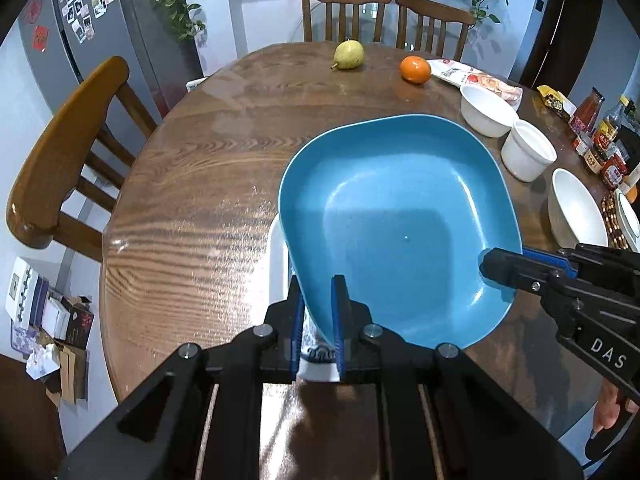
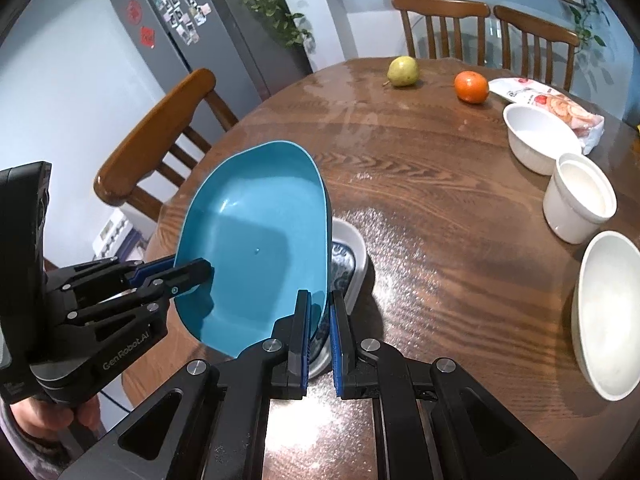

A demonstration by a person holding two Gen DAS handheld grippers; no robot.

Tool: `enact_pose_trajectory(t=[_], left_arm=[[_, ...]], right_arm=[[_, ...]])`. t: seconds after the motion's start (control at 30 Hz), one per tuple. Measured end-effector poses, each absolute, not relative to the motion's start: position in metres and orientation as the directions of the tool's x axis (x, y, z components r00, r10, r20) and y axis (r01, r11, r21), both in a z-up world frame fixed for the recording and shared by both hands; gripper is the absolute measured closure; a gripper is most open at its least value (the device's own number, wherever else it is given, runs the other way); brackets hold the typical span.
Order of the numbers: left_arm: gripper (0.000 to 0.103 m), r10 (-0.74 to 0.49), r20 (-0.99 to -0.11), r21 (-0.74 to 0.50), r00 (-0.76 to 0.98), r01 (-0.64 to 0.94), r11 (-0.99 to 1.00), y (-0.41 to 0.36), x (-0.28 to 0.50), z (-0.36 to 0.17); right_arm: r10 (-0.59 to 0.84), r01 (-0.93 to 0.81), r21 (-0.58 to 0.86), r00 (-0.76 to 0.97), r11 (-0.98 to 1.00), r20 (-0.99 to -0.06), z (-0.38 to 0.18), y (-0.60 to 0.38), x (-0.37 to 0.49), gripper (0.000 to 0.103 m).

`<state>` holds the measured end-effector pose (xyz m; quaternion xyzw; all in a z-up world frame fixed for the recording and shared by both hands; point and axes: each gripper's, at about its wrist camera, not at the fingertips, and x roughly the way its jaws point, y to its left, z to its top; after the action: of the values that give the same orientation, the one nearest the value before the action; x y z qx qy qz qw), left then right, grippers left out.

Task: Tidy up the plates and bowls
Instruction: 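Lower the teal dish onto the patterned plate stack with both tools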

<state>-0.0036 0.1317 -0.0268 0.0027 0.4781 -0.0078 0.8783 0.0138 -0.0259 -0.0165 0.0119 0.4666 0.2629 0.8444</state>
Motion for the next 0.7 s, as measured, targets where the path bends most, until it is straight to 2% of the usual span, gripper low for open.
enact_pose_trajectory(t=[0.7], left_arm=[[0.092, 0.021, -0.879, 0.040, 0.476, 0.029, 0.999, 0.136, -0.006, -0.049]], right_arm=[[0.441, -0.405, 0.289, 0.357, 0.868, -0.824, -0.044, -0.015, 0.007, 0.093]])
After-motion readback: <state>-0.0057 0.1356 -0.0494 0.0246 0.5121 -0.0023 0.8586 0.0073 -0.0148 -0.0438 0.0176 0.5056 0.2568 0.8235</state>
